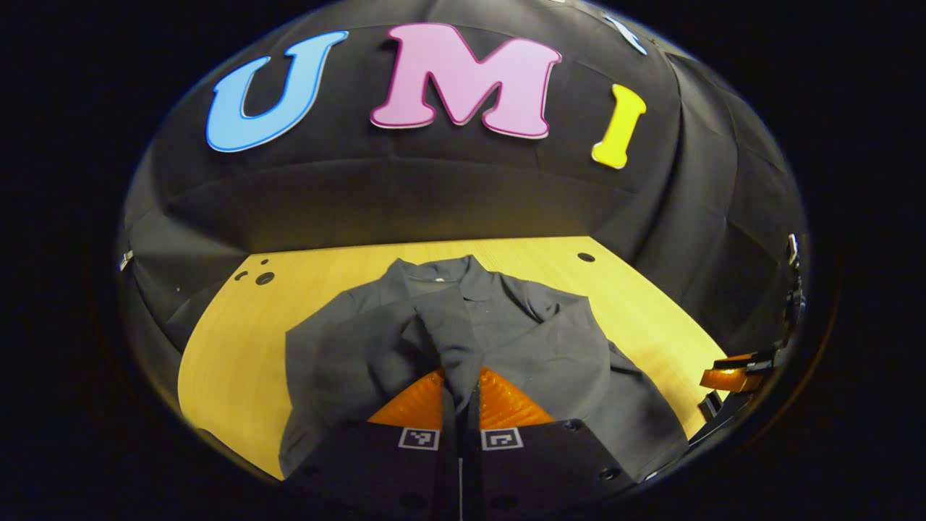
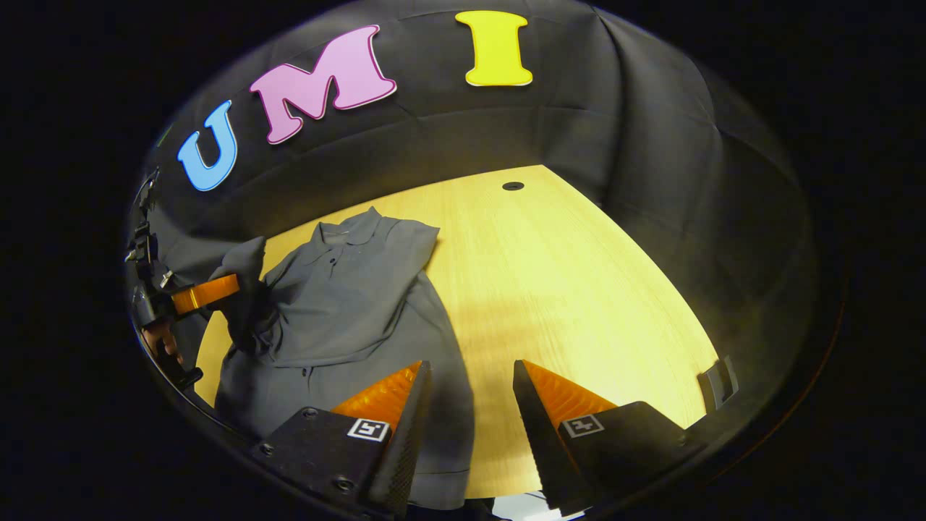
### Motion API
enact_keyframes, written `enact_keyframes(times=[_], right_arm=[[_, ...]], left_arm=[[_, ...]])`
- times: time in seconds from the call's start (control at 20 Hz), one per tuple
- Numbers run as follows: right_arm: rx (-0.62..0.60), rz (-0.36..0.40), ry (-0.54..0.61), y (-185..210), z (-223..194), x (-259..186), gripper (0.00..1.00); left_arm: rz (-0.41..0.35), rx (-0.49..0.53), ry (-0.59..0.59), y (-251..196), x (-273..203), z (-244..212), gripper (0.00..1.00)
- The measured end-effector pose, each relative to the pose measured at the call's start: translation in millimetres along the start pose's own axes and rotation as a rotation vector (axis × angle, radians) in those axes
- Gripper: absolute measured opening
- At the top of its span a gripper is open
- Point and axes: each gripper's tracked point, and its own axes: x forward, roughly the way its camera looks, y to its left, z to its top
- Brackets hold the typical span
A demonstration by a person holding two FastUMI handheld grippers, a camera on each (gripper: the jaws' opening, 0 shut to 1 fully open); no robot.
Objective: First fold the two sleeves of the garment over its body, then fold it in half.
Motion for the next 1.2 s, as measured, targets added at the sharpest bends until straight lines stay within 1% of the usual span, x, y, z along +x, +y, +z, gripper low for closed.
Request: enact_keyframes(times=[0.15, 0.25, 0.35, 0.4, 0.5, 0.55, 0.6, 0.65, 0.7, 0.75, 0.9, 0.95, 1.0, 1.05, 1.15, 1.2], right_arm=[[0.001, -0.005, 0.016, -16, 1, 5, 0.71], [0.002, -0.007, 0.024, -25, 2, 8, 0.71], [-0.001, -0.008, 0.032, -31, 2, 12, 0.71], [-0.001, -0.008, 0.038, -34, 2, 14, 0.71], [-0.001, -0.006, 0.049, -36, 2, 19, 0.71], [-0.001, -0.003, 0.052, -37, 2, 22, 0.71], [-0.002, -0.001, 0.055, -36, 2, 23, 0.71], [-0.002, 0.005, 0.057, -35, 2, 25, 0.71], [-0.004, 0.011, 0.059, -33, 1, 27, 0.72], [-0.006, 0.018, 0.064, -32, 0, 29, 0.72], [-0.007, 0.037, 0.068, -26, -2, 32, 0.74], [-0.005, 0.042, 0.067, -23, -2, 32, 0.74], [-0.004, 0.048, 0.064, -21, -3, 31, 0.75], [-0.004, 0.052, 0.062, -19, -4, 30, 0.75], [-0.004, 0.056, 0.061, -15, -6, 26, 0.77], [-0.003, 0.057, 0.062, -12, -9, 23, 0.79]], left_arm=[[0.015, 0.025, 0.019, -16, 23, -16, 0.07], [0.012, 0.029, 0.037, -25, 35, -27, 0.07], [-0.006, 0.021, 0.055, -35, 45, -38, 0.08], [-0.011, 0.019, 0.063, -40, 48, -43, 0.11], [-0.023, 0.022, 0.087, -49, 55, -54, 0.12], [-0.03, 0.024, 0.094, -54, 59, -58, 0.18], [-0.042, 0.031, 0.1, -61, 60, -60, 0.22], [-0.055, 0.044, 0.108, -67, 63, -63, 0.36], [-0.081, 0.054, 0.113, -75, 63, -64, 0.29], [-0.108, 0.063, 0.117, -85, 63, -66, 0.52], [-0.2, 0.072, 0.118, -116, 57, -65, 0.63], [-0.232, 0.068, 0.113, -127, 53, -63, 0.64], [-0.263, 0.062, 0.103, -138, 47, -60, 0.7], [-0.282, 0.063, 0.091, -144, 40, -56, 0.78], [-0.298, 0.072, 0.072, -150, 27, -53, 0.95], [-0.309, 0.075, 0.066, -151, 19, -52, 0.96]])
